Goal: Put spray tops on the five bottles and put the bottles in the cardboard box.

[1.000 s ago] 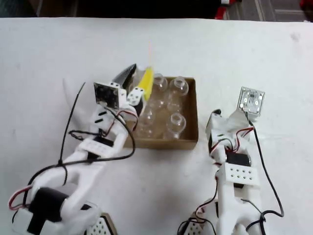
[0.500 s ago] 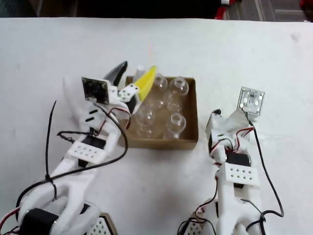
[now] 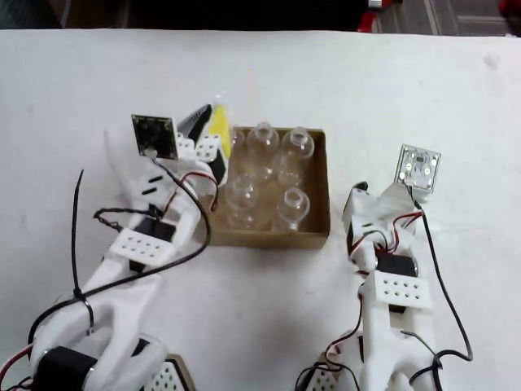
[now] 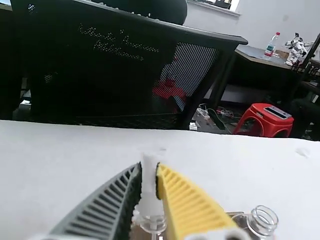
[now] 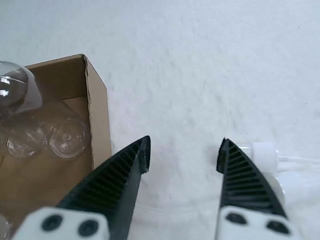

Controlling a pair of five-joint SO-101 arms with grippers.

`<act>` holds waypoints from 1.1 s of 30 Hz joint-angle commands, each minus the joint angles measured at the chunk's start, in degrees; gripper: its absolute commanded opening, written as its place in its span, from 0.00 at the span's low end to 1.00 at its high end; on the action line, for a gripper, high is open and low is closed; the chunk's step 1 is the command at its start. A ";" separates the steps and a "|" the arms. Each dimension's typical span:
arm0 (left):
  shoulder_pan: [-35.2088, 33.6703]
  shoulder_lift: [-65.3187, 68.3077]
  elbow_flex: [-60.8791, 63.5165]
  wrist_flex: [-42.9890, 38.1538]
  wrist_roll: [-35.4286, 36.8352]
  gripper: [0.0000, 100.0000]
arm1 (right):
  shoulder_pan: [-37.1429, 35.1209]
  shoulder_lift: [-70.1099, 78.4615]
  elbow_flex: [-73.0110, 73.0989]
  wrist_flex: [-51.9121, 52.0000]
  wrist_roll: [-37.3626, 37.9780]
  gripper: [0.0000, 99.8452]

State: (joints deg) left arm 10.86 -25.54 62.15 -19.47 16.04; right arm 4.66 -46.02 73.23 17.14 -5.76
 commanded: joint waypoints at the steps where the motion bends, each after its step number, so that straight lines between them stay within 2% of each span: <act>1: 0.40 -1.98 -3.16 0.09 -0.26 0.04 | 0.48 0.04 -0.44 -1.36 0.97 0.20; 6: 1.98 -2.42 -1.58 -0.26 -4.04 0.04 | 0.48 0.04 -0.44 -1.36 0.97 0.20; 10: 2.15 -2.51 -1.93 -0.26 -3.87 0.06 | 0.48 0.04 -0.44 -1.36 0.97 0.20; 13: 1.98 -2.51 -3.34 0.09 -2.46 0.13 | 0.48 0.04 -0.44 -1.36 0.97 0.20; 18: 2.24 -2.07 -4.84 0.62 2.99 0.33 | 0.48 0.04 -0.44 -1.36 0.97 0.20; 21: 1.71 -1.98 -10.55 7.82 4.48 0.34 | 0.48 0.04 -0.44 -1.36 0.97 0.20; 26: -0.66 2.24 -27.78 23.91 7.56 0.33 | 0.48 0.04 -0.44 -1.36 0.97 0.20; 30: -0.75 8.66 -38.24 32.18 7.65 0.33 | 0.48 0.04 -0.44 -1.36 0.97 0.20; 33: -0.92 12.35 -42.46 35.34 7.56 0.32 | 0.48 0.04 -0.44 -1.36 0.97 0.20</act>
State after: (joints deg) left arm 10.95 -16.04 28.31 12.26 22.81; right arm 4.66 -46.02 73.23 17.14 -5.41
